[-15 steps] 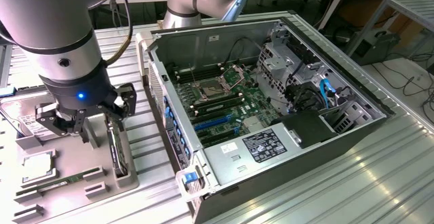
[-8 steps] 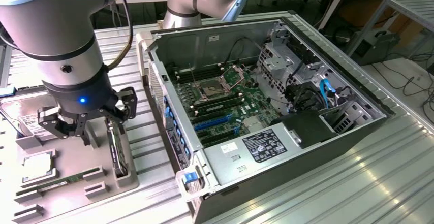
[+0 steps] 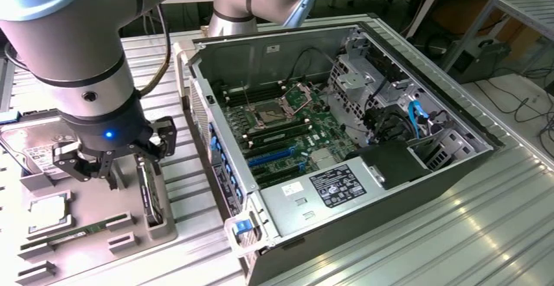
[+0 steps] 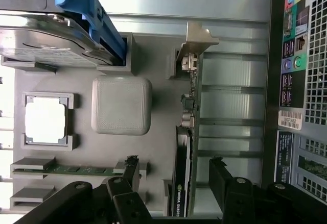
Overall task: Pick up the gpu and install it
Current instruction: 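Pick up the gpu and move the gpu toward the slot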
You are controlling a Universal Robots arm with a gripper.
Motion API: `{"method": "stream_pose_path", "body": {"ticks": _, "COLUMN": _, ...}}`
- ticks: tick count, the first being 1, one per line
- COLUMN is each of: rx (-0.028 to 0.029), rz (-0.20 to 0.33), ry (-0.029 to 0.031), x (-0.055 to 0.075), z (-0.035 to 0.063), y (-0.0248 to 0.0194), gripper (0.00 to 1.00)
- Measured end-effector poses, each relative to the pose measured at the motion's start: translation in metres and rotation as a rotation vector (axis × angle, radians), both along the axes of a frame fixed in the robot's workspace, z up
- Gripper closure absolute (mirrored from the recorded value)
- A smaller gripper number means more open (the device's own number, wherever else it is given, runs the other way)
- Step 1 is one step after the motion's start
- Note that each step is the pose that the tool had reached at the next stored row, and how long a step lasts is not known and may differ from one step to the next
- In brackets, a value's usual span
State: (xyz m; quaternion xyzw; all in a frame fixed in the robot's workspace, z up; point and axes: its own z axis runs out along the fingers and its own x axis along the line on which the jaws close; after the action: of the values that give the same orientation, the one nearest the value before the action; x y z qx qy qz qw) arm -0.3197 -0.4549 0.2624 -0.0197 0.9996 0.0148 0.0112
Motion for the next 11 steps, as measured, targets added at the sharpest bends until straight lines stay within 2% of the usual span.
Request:
{"method": "stream_pose_path", "body": {"ticks": 7, "rx": 0.0001, "rz": 0.0, "ry": -0.0001, "x": 0.001, "z": -0.0158, "y": -0.0022, "gripper": 0.34}}
{"method": "stream_pose_path", "body": {"ticks": 11, "rx": -0.001, "rz": 0.0, "ry": 0.0, "x": 0.006, "z": -0.0242, "y": -0.0024, "gripper": 0.34}}
